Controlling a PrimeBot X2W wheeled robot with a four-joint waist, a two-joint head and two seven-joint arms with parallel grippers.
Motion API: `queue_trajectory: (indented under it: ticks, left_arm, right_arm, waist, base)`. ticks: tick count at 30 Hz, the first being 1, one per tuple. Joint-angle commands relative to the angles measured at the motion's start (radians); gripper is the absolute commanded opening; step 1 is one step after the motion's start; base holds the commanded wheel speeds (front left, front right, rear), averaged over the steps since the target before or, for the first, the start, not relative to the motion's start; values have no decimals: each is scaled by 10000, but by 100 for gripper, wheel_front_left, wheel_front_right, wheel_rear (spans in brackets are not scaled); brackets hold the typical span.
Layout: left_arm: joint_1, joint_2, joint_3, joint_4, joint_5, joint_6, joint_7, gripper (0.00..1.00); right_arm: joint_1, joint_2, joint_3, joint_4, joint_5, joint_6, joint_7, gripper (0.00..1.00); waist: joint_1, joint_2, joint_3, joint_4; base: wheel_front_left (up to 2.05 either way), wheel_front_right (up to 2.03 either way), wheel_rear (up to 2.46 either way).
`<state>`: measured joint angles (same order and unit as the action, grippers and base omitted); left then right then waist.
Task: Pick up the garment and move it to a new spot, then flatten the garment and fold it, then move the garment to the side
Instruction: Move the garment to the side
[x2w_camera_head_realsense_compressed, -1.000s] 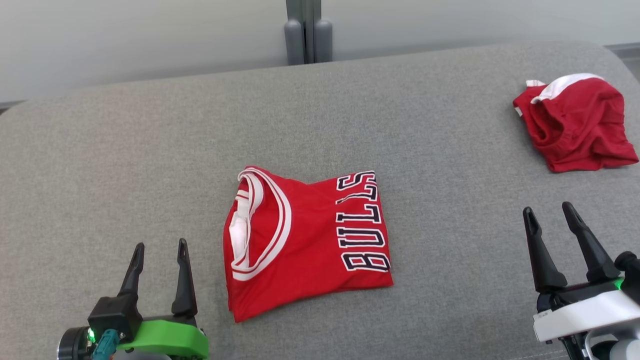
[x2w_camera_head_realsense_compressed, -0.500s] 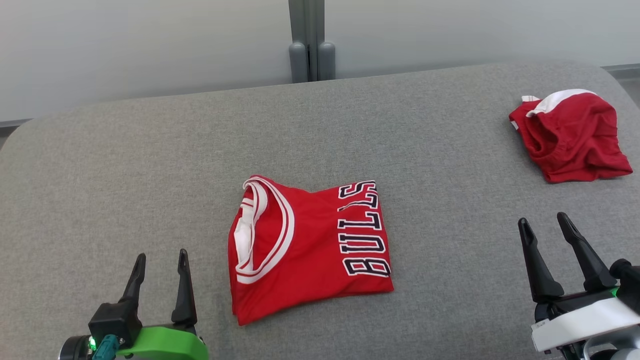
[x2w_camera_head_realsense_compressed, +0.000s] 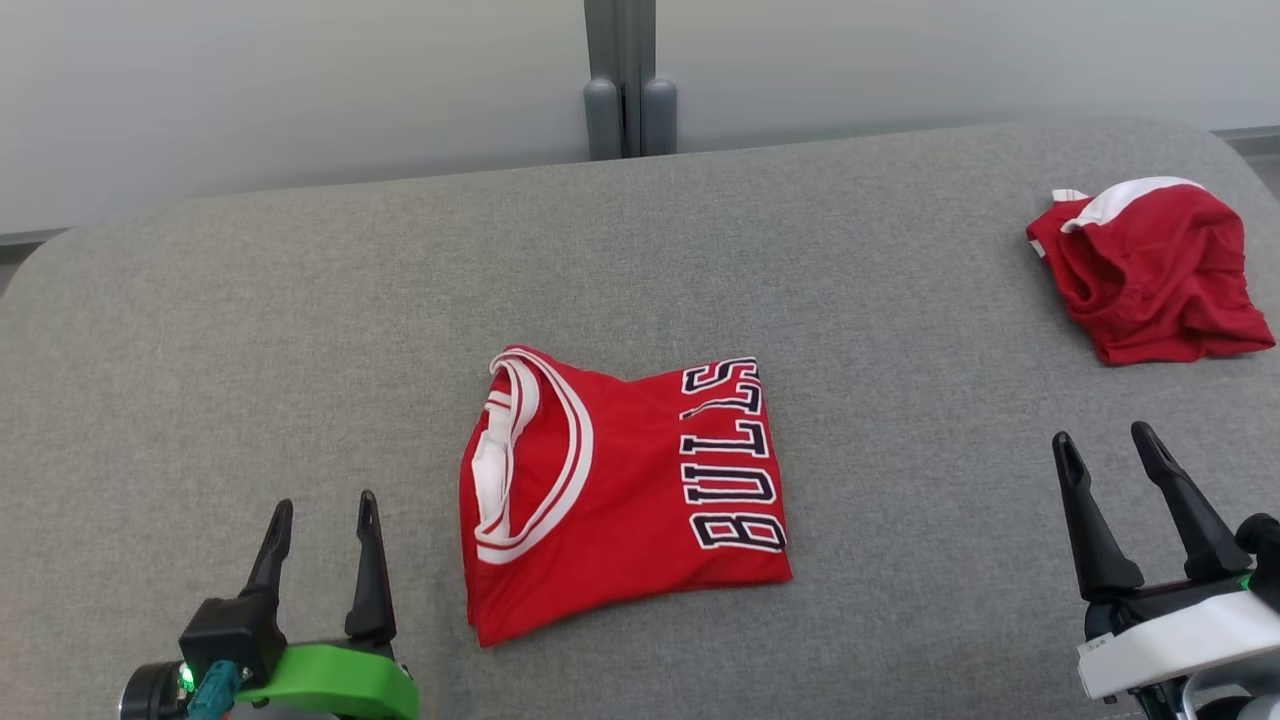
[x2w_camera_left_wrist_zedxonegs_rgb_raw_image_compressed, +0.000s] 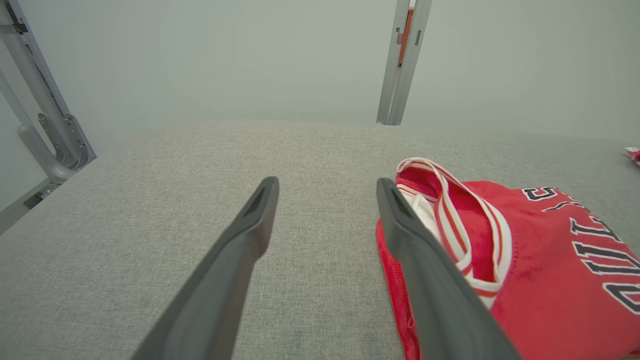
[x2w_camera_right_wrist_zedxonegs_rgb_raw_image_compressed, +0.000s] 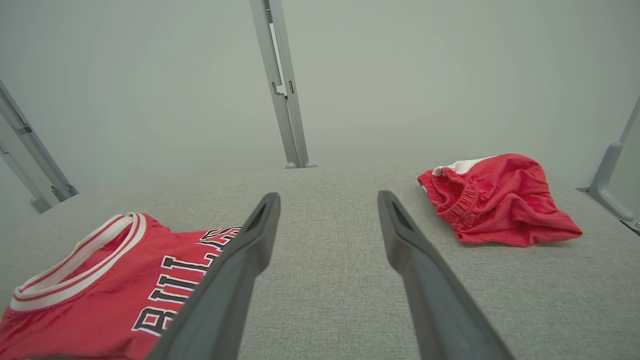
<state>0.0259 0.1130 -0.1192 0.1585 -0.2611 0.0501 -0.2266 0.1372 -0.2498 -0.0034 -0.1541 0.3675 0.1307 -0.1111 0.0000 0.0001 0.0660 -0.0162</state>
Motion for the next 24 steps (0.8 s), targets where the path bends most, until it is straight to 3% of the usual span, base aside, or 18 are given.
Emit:
queue_trajectory:
  ticks: [1,8,15,23,24]
  left_arm:
    - [-351,72,7,-108,6,47,-74,100]
    - [-1374,-98,-203,-525,165,7,-243,100]
    - [-2330,-330,-488,-539,311,-39,-380,100]
    - [-2811,-513,-684,-667,422,-133,-389,100]
    - [-2814,-518,-664,-688,447,-134,-388,100]
  right_arm:
    - [-97,-77,-46,-18,43,-3,45,100]
    - [-1031,-499,538,446,396,-3,412,100]
    - [-2566,-782,2312,1730,885,-3,390,100]
    - [-4126,-588,4273,3913,1786,-3,367,100]
    - [-4248,-613,4471,4183,1911,-3,485,48]
  waist:
    - [0,-1,348,159]
    - [0,-1,1747,782]
    - [0,-1,2733,1464]
    - [0,-1,3129,1854]
    - [0,-1,3127,1867]
  base:
    - [0,0,0]
    - [0,0,0]
    - [0,0,0]
    - [0,0,0]
    - [0,0,0]
